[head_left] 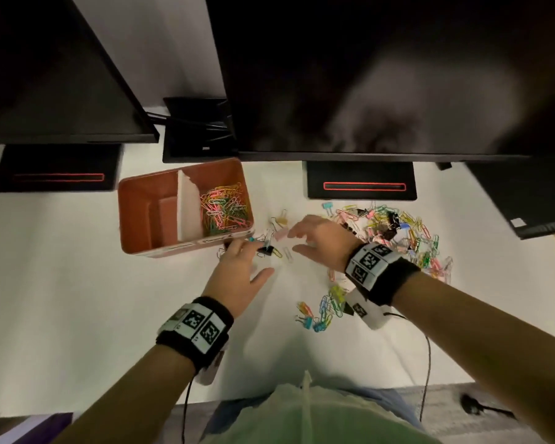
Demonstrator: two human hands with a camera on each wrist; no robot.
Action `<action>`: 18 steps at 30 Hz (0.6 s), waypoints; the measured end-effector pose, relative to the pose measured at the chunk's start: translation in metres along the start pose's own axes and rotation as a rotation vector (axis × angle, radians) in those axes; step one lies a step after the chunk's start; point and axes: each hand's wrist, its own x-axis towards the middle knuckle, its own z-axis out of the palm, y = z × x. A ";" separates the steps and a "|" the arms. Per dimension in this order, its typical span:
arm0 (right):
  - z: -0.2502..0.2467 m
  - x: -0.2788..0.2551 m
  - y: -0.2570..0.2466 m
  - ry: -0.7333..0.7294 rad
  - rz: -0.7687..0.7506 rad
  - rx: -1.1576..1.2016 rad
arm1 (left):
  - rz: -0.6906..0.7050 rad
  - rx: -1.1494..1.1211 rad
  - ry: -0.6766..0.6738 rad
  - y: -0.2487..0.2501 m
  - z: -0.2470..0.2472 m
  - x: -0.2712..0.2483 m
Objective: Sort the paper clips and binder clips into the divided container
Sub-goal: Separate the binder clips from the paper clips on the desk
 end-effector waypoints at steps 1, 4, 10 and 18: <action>0.008 -0.004 0.003 -0.058 -0.036 -0.042 | -0.007 0.015 -0.016 0.001 0.006 0.005; 0.028 -0.007 0.003 -0.205 -0.115 -0.253 | 0.021 0.092 -0.024 0.005 0.016 0.018; 0.034 -0.025 0.012 -0.290 -0.152 -0.417 | 0.059 0.044 0.093 -0.006 0.013 0.010; 0.033 -0.039 0.031 -0.189 -0.207 -0.320 | 0.073 -0.115 0.307 -0.025 0.000 -0.017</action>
